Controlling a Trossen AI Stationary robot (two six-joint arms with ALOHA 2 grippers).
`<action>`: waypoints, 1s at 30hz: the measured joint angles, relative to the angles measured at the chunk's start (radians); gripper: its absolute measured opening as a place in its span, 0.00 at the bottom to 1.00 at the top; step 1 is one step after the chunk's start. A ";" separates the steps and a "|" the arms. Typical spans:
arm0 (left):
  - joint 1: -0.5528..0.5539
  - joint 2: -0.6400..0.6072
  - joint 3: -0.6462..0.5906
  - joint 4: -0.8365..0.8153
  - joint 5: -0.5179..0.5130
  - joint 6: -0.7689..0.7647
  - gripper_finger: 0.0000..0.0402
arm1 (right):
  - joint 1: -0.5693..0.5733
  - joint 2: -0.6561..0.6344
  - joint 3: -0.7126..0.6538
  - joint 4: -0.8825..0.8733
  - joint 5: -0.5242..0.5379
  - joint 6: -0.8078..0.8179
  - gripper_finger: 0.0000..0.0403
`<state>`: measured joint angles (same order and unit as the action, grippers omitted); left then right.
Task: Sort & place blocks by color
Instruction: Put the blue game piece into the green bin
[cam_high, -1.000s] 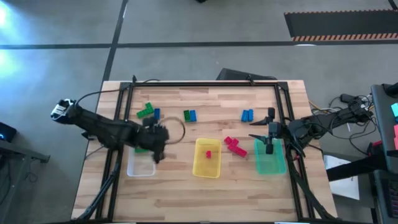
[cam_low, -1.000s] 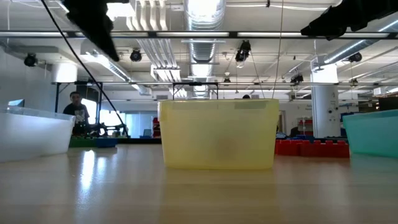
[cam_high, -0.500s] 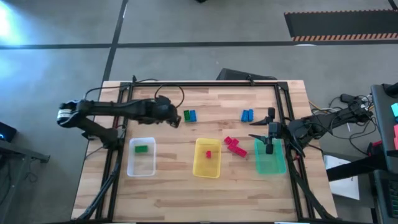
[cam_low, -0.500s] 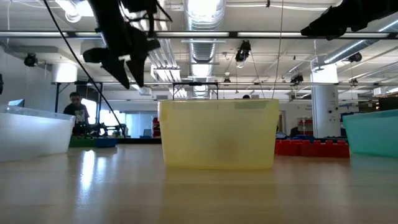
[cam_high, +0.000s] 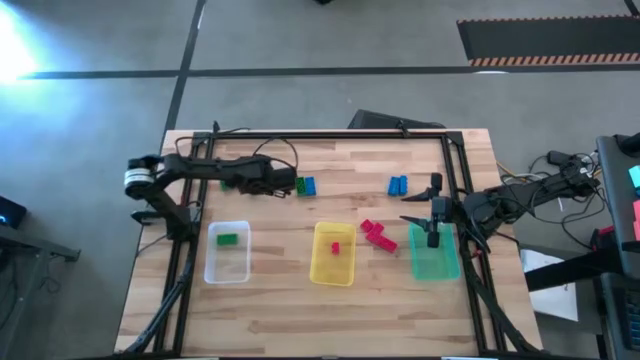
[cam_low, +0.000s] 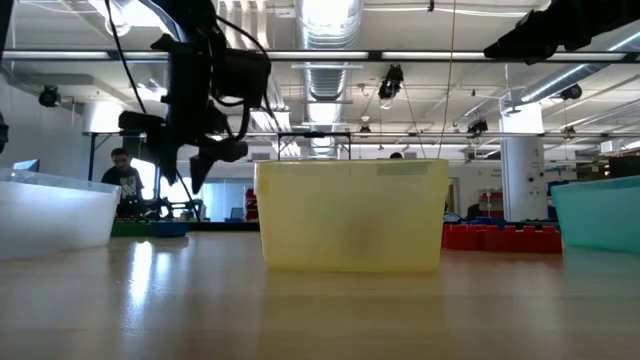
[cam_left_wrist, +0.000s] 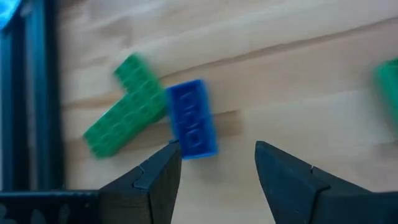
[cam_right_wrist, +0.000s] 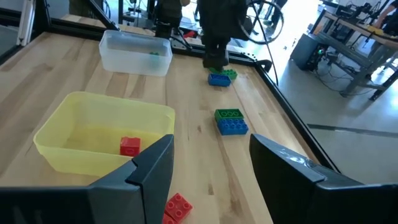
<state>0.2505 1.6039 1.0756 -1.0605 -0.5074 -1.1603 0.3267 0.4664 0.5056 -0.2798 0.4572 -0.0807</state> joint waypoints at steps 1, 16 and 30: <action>0.001 0.002 -0.008 -0.014 0.000 -0.020 0.47 | 0.000 0.000 0.000 0.000 0.000 0.000 0.50; 0.073 -0.034 -0.164 0.131 0.028 -0.030 0.47 | 0.000 0.000 0.000 0.000 0.000 -0.011 0.50; 0.089 -0.036 -0.205 0.228 0.024 -0.008 0.52 | 0.000 0.000 0.000 0.000 0.000 -0.016 0.50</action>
<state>0.3397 1.5681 0.8707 -0.8328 -0.4838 -1.1683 0.3267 0.4664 0.5056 -0.2796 0.4572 -0.0971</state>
